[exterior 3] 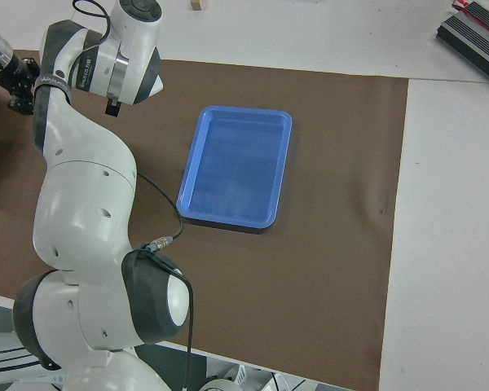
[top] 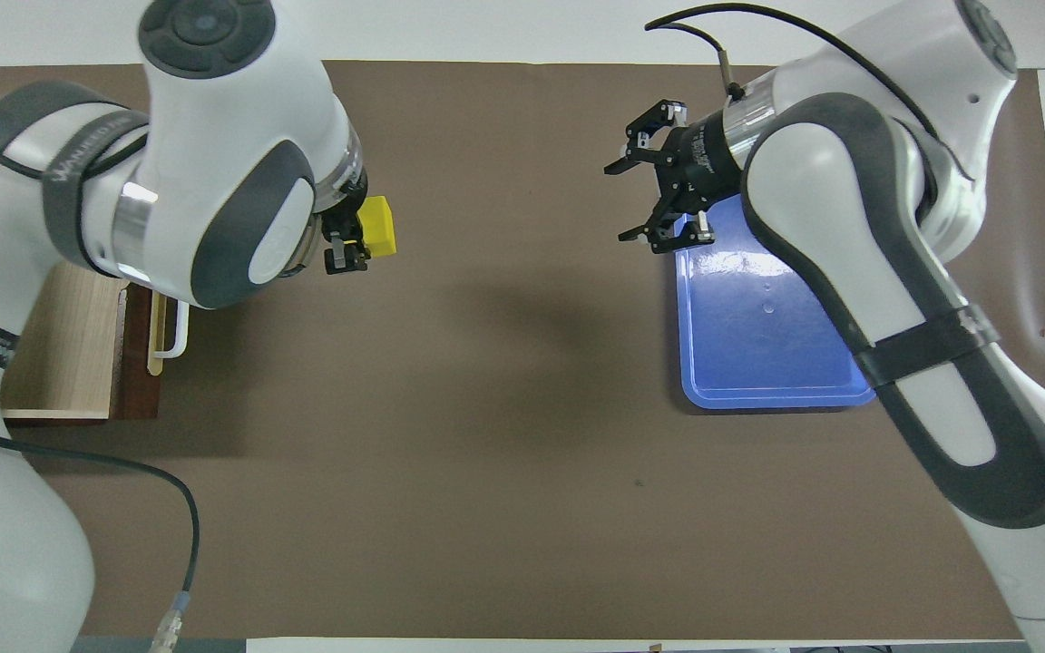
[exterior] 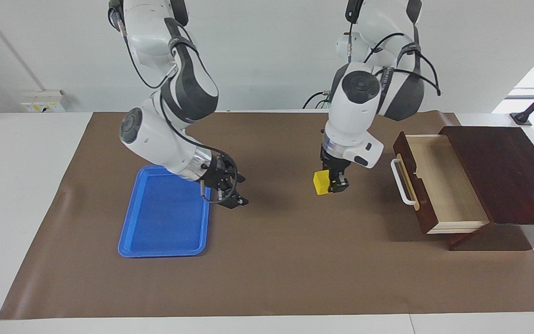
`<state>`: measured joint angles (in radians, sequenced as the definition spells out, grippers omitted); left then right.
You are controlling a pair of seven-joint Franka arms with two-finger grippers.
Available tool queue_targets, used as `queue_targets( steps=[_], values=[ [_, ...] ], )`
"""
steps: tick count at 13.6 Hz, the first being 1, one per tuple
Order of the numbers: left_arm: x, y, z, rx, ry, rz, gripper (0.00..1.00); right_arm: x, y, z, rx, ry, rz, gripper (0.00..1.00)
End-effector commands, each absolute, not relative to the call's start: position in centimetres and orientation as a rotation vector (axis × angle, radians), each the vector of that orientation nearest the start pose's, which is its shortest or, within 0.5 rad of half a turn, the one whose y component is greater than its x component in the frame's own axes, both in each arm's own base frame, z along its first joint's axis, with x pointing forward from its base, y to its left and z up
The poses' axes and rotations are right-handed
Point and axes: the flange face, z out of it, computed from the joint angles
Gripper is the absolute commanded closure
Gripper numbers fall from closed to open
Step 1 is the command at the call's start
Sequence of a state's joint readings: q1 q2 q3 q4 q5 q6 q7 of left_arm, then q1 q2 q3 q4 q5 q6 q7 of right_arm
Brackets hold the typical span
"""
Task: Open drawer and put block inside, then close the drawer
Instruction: 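Carry the cube into the drawer with the left gripper while the right gripper withdraws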
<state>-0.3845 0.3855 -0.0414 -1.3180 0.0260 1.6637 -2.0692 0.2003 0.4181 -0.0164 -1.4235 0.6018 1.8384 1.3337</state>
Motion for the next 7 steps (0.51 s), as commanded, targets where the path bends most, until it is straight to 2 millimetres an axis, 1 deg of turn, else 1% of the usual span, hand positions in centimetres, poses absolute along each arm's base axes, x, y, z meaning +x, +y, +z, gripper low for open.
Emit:
queue_targets(
  steps=[1, 2, 3, 4, 6, 7],
  values=[
    [61.0, -21.5, 54.8, 2.229, 2.287, -0.030, 1.00, 64.1, 11.2, 49.8, -2.405, 1.389, 0.446, 0.23],
    [61.1, -18.6, 55.6, 2.246, 2.283, -0.040, 1.00, 63.3, 9.7, 51.0, -2.533, 1.273, 0.401, 0.22],
    [61.2, -15.4, 56.9, 2.239, 2.269, -0.033, 1.00, 62.5, 8.5, 51.9, -2.635, 1.168, 0.373, 0.21],
    [61.4, -11.7, 57.7, 2.217, 2.277, -0.026, 1.00, 61.7, 7.2, 53.0, -2.733, 1.061, 0.339, 0.21],
    [61.7, -6.3, 57.7, 2.222, 2.272, -0.035, 1.00, 60.3, 5.1, 55.1, -2.876, 0.848, 0.282, 0.18],
    [61.6, -3.9, 57.1, 2.241, 2.256, -0.040, 1.00, 59.6, 4.2, 56.2, -2.936, 0.711, 0.260, 0.18]
  ],
)
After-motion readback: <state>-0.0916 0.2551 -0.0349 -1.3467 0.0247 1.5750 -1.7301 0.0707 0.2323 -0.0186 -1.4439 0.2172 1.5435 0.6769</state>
